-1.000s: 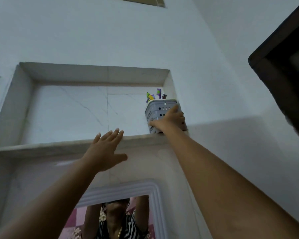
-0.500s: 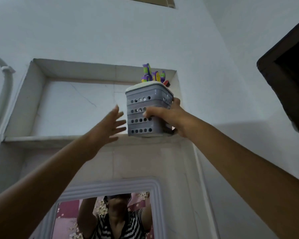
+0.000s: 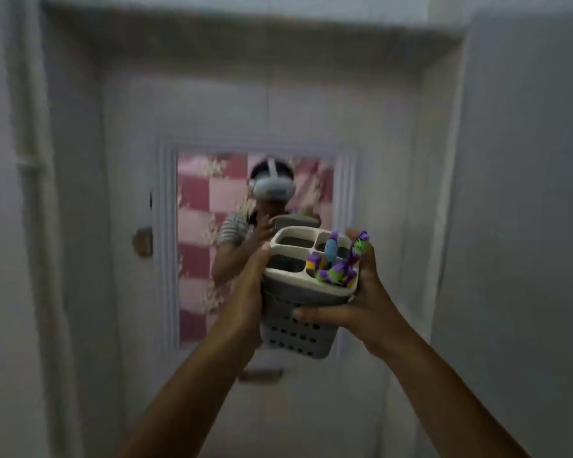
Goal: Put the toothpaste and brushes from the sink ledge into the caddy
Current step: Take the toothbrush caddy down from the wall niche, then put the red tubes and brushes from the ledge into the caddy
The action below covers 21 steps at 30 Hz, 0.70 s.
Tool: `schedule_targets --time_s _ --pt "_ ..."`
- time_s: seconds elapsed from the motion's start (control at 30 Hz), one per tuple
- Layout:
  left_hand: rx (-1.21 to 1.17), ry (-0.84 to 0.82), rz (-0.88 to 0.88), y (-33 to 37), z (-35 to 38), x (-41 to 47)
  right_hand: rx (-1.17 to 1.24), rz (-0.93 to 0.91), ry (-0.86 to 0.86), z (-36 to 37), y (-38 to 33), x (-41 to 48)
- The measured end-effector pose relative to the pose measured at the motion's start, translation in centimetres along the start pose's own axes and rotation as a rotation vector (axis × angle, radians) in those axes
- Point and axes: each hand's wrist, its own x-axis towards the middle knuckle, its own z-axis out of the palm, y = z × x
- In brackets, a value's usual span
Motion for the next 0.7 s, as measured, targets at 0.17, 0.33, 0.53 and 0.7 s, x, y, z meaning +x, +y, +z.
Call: schedule_targets --time_s 0.17,0.33,0.53,0.7 --pt "0.121 -0.011 -0.330 -10.3 -3.7 -8.1 0.003 0.194 -0.072 1.0 9.6 -10.1" --pt "0.284 0.045 -0.561 -15.7 -8.9 -13.9 -0.062 0.356 -0.093 1.1 17.6 -20.5" --pt "0.570 0.168 -0.606 -21.8 -12.8 -16.5 -0.008 0.612 -0.164 1.5 25.0 -27.0" --pt "1.188 -0.123 -0.438 -27.8 -14.6 -16.0 0.703 1.337 -0.048 2.8 28.3 -27.7"
